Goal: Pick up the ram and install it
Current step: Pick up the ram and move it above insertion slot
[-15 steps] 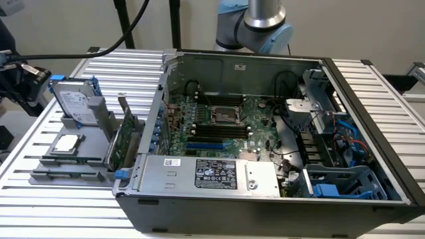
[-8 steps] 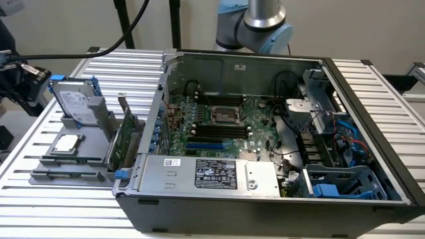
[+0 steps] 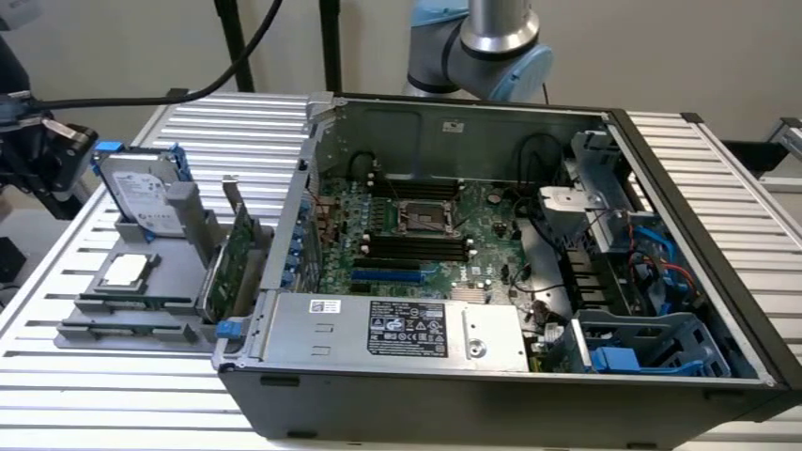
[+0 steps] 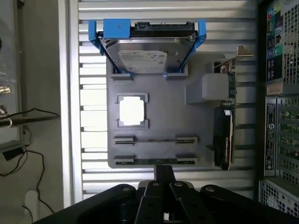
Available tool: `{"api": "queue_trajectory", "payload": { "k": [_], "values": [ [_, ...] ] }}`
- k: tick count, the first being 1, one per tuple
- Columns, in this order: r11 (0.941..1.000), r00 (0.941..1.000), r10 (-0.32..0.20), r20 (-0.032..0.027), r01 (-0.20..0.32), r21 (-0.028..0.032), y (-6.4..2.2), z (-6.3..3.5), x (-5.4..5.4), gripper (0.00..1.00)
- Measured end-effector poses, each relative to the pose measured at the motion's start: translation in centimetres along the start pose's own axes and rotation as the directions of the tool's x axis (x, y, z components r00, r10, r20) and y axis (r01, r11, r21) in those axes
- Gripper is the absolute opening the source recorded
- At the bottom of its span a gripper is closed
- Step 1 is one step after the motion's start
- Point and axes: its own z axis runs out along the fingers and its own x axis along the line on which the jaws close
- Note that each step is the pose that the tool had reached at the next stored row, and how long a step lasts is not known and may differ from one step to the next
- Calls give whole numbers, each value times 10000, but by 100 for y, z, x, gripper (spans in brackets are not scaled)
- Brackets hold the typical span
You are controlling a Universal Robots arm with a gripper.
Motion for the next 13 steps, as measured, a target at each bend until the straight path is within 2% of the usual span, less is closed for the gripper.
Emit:
{"api": "queue_trajectory", "payload": {
  "k": [3,6,10,13],
  "values": [
    [9985,9985,-544,-20,544,-8,0,3,-1,0],
    [9940,9940,-1092,-38,1092,-18,0,10,0,0],
    [9835,9835,-1809,-63,1809,-31,-1,21,0,0],
    [9723,9723,-2337,-80,2336,-42,-1,30,0,0]
  ]
}}
